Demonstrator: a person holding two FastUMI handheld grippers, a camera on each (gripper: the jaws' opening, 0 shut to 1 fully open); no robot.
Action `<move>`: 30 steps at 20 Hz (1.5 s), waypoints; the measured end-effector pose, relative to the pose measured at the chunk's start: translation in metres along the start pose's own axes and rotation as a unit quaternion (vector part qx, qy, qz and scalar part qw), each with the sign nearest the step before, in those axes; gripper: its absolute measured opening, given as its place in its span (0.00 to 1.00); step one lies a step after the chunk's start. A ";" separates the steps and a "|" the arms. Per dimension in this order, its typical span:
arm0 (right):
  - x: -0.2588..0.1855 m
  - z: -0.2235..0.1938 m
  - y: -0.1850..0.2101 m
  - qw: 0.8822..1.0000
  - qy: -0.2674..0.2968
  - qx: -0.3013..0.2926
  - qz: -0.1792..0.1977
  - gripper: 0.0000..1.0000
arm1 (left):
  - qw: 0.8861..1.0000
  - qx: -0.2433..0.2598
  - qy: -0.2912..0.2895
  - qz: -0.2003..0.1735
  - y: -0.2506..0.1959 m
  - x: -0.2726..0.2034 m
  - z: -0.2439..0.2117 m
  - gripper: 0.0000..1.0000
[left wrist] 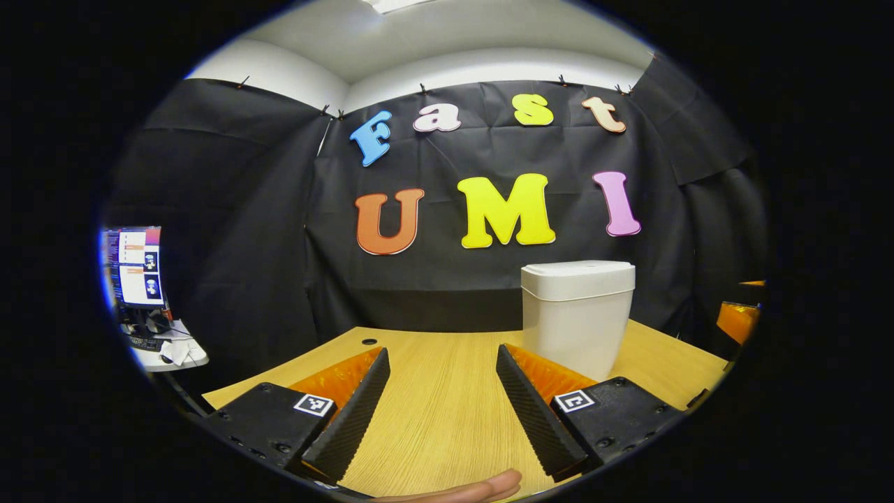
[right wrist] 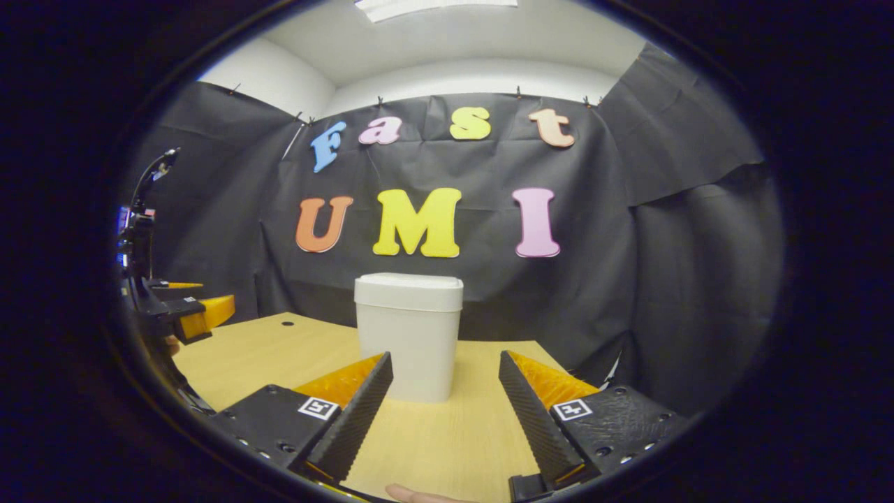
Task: Press the lid of the desktop garbage bin to open it, pick up the crumpled paper on the desktop and throw it into the bin, then pick up the pop can on the desktop and drop it into the bin, and finally close the garbage bin lid.
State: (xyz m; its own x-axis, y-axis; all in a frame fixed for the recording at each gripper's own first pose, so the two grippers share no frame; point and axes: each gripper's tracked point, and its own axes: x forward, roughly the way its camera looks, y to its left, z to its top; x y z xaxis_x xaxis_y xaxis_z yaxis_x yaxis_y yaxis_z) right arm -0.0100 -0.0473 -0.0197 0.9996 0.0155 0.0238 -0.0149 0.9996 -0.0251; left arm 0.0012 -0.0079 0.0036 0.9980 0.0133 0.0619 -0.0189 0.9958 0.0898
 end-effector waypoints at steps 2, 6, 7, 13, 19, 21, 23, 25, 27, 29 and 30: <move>-0.001 -0.002 0.005 1.000 0.000 -0.005 0.004 0.95 | 1.000 0.001 0.002 0.003 0.002 -0.001 0.000 0.99; -0.003 -0.004 0.008 1.000 0.002 -0.013 0.005 0.96 | 1.000 0.001 -0.004 -0.009 -0.004 -0.004 0.002 0.99; -0.003 -0.004 0.009 1.000 0.002 -0.013 0.006 0.96 | 1.000 0.002 -0.005 -0.014 -0.008 -0.004 0.003 0.99; 0.000 -0.010 0.013 1.000 0.007 -0.019 0.012 0.95 | 1.000 0.008 -0.004 -0.030 -0.020 -0.005 -0.001 0.99; 0.002 -0.019 0.012 0.999 0.019 -0.025 0.012 0.95 | 0.999 0.013 0.005 -0.035 -0.026 -0.003 -0.008 0.99; 0.003 -0.021 0.013 0.999 0.023 -0.026 0.012 0.95 | 0.999 0.012 0.009 -0.035 -0.025 -0.002 -0.010 0.99; 0.003 -0.021 0.011 0.999 0.023 -0.027 0.011 0.95 | 0.999 0.010 0.009 -0.034 -0.026 -0.002 -0.010 0.99; 0.002 -0.023 0.011 0.999 0.024 -0.027 0.012 0.95 | 0.999 0.009 0.008 -0.032 -0.023 -0.002 -0.009 0.99; 0.002 -0.023 0.011 0.999 0.026 -0.028 0.011 0.98 | 0.999 0.010 0.009 -0.033 -0.024 -0.002 -0.010 0.99; 0.003 -0.025 0.010 0.999 0.027 -0.028 0.009 0.98 | 0.999 0.009 0.010 -0.033 -0.024 -0.002 -0.011 0.99; 0.003 -0.027 0.008 0.999 0.029 -0.028 0.009 0.95 | 0.999 0.008 0.011 -0.031 -0.024 -0.001 -0.011 0.99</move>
State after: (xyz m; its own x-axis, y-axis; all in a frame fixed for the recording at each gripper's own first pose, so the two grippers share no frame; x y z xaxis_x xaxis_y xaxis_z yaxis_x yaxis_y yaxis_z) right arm -0.0060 -0.0396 -0.0468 0.9989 0.0296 -0.0355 -0.0325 0.9961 -0.0816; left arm 0.0015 -0.0305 -0.0097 0.9983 -0.0465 0.0342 0.0426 0.9932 0.1087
